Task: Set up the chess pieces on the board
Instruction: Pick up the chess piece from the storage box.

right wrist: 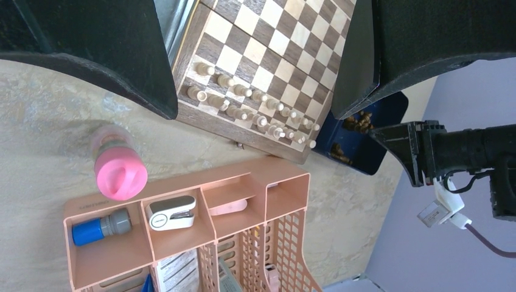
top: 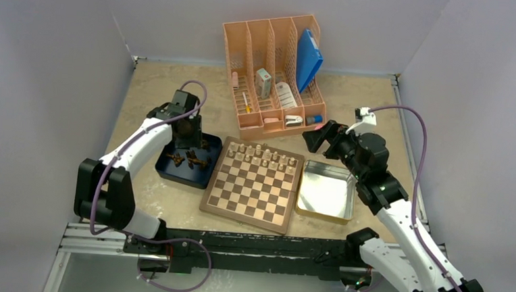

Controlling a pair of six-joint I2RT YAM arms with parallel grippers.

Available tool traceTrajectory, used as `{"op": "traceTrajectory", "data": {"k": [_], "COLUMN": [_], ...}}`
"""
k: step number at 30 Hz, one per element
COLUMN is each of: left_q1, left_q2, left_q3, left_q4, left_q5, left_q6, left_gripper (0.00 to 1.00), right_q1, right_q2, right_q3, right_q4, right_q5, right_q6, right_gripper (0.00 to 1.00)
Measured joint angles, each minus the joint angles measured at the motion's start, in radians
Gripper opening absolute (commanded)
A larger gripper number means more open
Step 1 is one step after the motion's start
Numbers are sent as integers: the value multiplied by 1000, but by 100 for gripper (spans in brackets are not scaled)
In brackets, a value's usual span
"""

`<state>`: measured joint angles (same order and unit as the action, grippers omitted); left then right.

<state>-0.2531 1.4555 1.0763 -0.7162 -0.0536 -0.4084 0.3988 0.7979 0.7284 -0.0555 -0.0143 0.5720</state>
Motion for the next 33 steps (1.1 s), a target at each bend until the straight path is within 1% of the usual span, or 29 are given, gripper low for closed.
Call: {"op": "traceTrajectory", "data": {"k": [4, 15, 24, 26, 29, 30, 33], "left_q1": [13, 19, 46, 48, 48, 48, 48], "left_q2": [16, 102, 146, 154, 162, 164, 164], "left_q3": [8, 16, 42, 44, 46, 47, 49], "left_q4": [-11, -15, -19, -21, -26, -27, -29], "left_q5": [-26, -32, -31, -29, -28, -28, -25], "left_q6": [0, 9, 9, 9, 9, 9, 10], "left_gripper": [38, 39, 36, 33, 22, 20, 16], "right_q1": [0, 0, 0, 0, 0, 0, 0], "right_q2": [0, 8, 4, -2, -13, -16, -21], "right_q3": [0, 0, -1, -5, -9, -9, -9], "right_q4": [-1, -7, -13, -12, -12, -14, -15], "right_q5": [0, 0, 0, 0, 0, -1, -3], "right_q6": [-4, -5, -5, -5, -4, -5, -5], "right_gripper": [99, 99, 99, 99, 99, 99, 99]}}
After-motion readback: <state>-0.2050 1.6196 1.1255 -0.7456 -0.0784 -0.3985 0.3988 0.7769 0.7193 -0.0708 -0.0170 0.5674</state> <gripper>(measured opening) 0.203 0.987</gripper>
